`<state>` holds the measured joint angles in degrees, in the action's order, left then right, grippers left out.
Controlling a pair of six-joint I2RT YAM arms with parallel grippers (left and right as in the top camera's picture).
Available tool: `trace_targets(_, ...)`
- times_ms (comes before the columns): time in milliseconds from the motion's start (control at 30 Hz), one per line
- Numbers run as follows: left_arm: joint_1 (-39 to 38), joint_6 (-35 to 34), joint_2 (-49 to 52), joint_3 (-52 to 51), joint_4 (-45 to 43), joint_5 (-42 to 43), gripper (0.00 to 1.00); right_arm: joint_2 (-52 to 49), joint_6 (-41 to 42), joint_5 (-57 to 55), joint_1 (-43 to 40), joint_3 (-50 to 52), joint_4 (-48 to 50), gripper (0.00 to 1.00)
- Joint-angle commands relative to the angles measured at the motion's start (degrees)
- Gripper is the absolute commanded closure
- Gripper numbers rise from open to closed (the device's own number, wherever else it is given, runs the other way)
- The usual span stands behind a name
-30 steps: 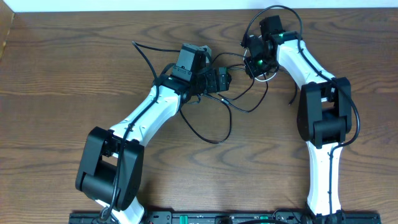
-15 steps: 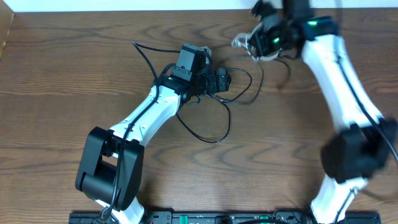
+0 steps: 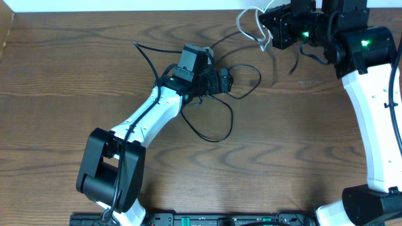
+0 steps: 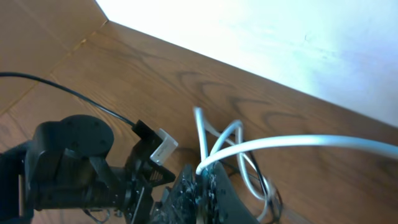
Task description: Untangle cables
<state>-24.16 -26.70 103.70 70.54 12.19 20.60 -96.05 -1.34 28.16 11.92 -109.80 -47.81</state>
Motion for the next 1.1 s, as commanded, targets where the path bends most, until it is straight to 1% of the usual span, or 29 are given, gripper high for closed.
trace_targets(0, -0.02, 1.20, -0.28, 0.81, 0.20, -0.79, 0.01, 0.83, 3.13, 1.36, -0.22, -0.15, 0.20, 0.99)
trace_targets(267, -0.02, 1.20, -0.28, 0.81, 0.26, -0.79, 0.01, 1.62, 3.10, 5.97, -0.63, -0.15, 2.10, 0.99)
trace_targets(367, -0.02, 1.22, -0.28, 0.81, 0.46, -0.79, 0.01, 2.89, 3.30, 7.17, -1.05, -0.15, 3.63, 0.90)
trace_targets(400, -0.02, 1.22, -0.28, 0.81, 0.57, -0.79, 0.01, 3.30, 3.37, 7.17, -1.16, -0.15, 3.96, 0.89)
trace_targets(500, -0.02, 1.22, -0.28, 0.81, 0.59, -0.79, 0.01, 4.74, 3.50, 7.19, -1.40, -0.15, 4.17, 0.91)
trace_targets(567, -0.02, 1.22, -0.28, 0.81, 0.57, -0.79, 0.01, 5.79, 3.48, 7.17, -1.64, -0.15, 4.31, 0.98)
trace_targets(700, -0.02, 1.22, -0.26, 0.81, 0.59, -0.79, 0.00, 7.67, 3.45, 6.36, -2.38, -0.15, 4.76, 0.98)
trace_targets(767, -0.02, 1.22, -0.26, 0.81, 0.59, -0.79, 0.01, 7.93, 3.45, 5.31, -2.64, -0.15, 4.68, 0.97)
trace_targets(867, 0.00, 1.66, -0.26, 0.81, 0.59, -0.83, 0.01, 7.48, 3.48, 2.67, -2.73, -0.13, 3.65, 0.91)
trace_targets(933, 0.00, 1.62, -0.26, 0.81, 0.79, -2.51, 0.01, 6.56, 3.48, 0.39, -2.73, -0.13, 2.73, 0.82)
trace_targets(1000, 0.00, 1.62, -0.26, 0.83, 0.90, -4.15, 0.02, 5.03, 3.48, -1.49, -2.64, -0.11, 1.70, 0.76)
trace_targets(1067, 0.00, 1.62, -0.26, 0.81, 0.98, -4.90, 0.02, 2.99, 3.93, -1.95, -2.47, -0.11, 1.03, 0.73)
